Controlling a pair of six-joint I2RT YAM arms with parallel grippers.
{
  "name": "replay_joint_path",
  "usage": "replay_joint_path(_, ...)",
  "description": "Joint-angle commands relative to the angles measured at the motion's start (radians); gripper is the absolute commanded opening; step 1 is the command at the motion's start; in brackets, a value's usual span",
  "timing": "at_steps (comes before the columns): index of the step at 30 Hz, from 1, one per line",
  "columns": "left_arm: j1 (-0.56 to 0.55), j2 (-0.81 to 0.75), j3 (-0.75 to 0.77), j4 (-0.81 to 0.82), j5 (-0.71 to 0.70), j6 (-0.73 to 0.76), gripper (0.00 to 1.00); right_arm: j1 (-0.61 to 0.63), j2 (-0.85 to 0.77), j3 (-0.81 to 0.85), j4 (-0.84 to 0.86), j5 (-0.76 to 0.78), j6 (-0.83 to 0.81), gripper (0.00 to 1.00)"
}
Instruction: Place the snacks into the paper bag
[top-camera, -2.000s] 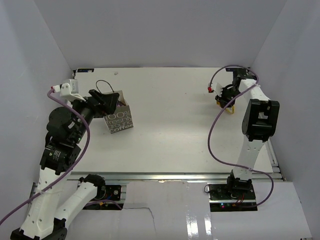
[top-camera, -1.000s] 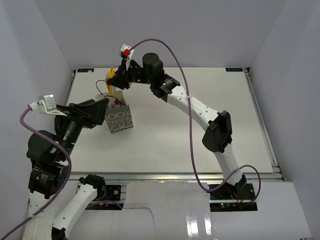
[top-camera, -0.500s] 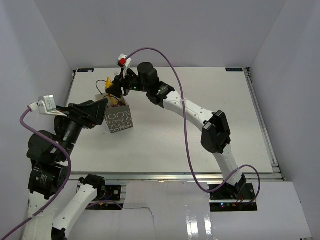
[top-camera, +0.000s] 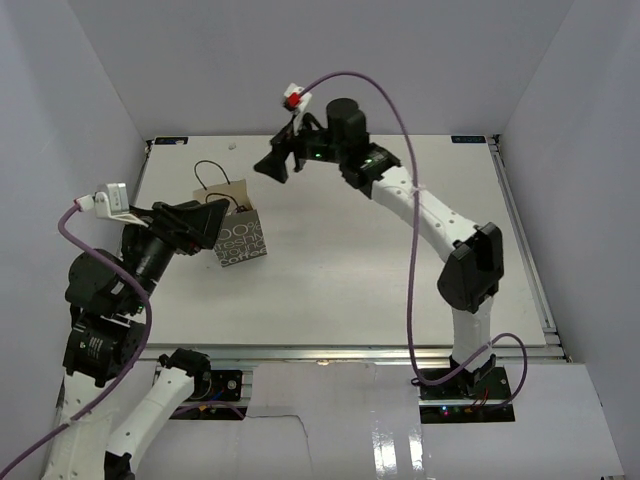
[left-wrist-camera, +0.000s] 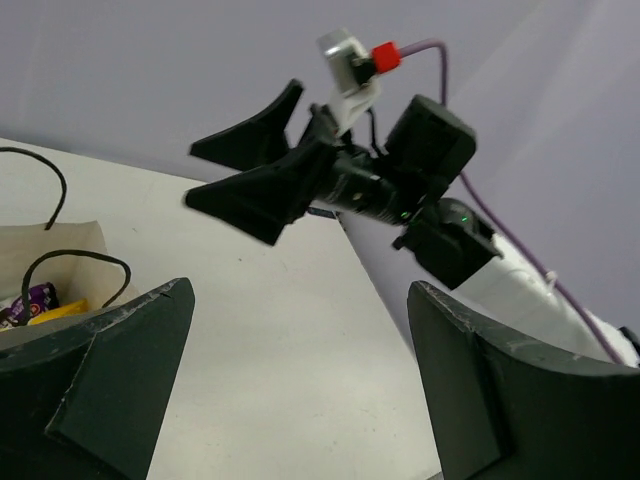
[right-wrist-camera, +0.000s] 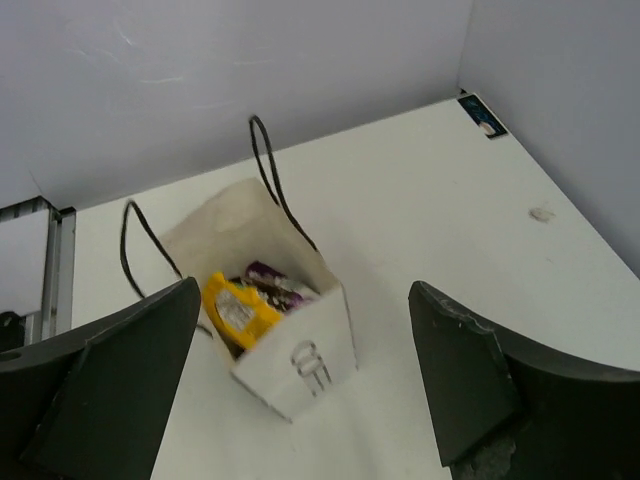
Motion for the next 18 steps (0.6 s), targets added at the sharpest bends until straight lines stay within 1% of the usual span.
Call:
replay_joint_path(1,0.000,0.052,-0.028,0.005,0.096,0.023,0.98,-0.158,-0.184,-0.148,-0.090,-0.147,-0.027,0.90)
replay_joint_path(2,0.000,0.058,-0.050,0.008,0.110,0.027,0.98,-0.221,-0.254,-0.200,-0.116,-0.160,-0.092,0.90)
replay_joint_path(3,0.000,0.063,-0.063,0.011,0.120,0.029,0.98,-0.252,-0.288,-0.300,-0.151,-0.157,-0.117,0.90)
replay_joint_path(4,0.000,0.074,-0.077,0.015,0.136,0.030,0.98,-0.278,-0.363,-0.348,-0.224,-0.087,-0.163,0.90)
replay_joint_path(5,0.000,0.077,-0.093,0.020,0.142,0.030,0.98,-0.304,-0.400,-0.396,-0.263,-0.042,-0.163,0.90)
replay_joint_path(6,0.000,0.084,-0.120,0.026,0.146,0.033,0.98,-0.352,-0.435,-0.439,-0.298,0.002,-0.210,0.90)
replay_joint_path(7,0.000,0.091,-0.134,0.032,0.150,0.035,0.98,-0.373,-0.472,-0.524,-0.332,0.098,-0.237,0.90)
replay_joint_path(8,0.000,0.107,-0.145,0.054,0.159,0.038,0.98,-0.393,-0.541,-0.568,-0.387,0.151,-0.264,0.90)
replay_joint_path(9,0.000,0.118,-0.166,0.066,0.165,0.046,0.98,-0.425,-0.572,-0.609,-0.409,0.208,-0.315,0.90)
replay_joint_path(10,0.000,0.133,-0.174,0.078,0.171,0.049,0.98,-0.439,-0.605,-0.692,-0.430,0.298,-0.343,0.90)
replay_joint_path(11,0.000,0.164,-0.180,0.110,0.192,0.049,0.98,-0.468,-0.677,-0.740,-0.446,0.335,-0.358,0.90)
replay_joint_path(13,0.000,0.202,-0.192,0.144,0.220,0.047,0.98,-0.493,-0.754,-0.830,-0.444,0.403,-0.373,0.90)
replay_joint_path(14,0.000,0.221,-0.197,0.176,0.247,0.044,0.98,-0.504,-0.830,-0.910,-0.441,0.406,-0.377,0.90)
replay_joint_path(15,-0.002,0.259,-0.202,0.190,0.261,0.043,0.98,-0.522,-0.863,-0.941,-0.435,0.408,-0.378,0.90)
replay_joint_path(18,-0.002,0.305,-0.218,0.236,0.300,0.036,0.98,-0.557,-0.937,-1.005,-0.438,0.392,-0.348,0.90)
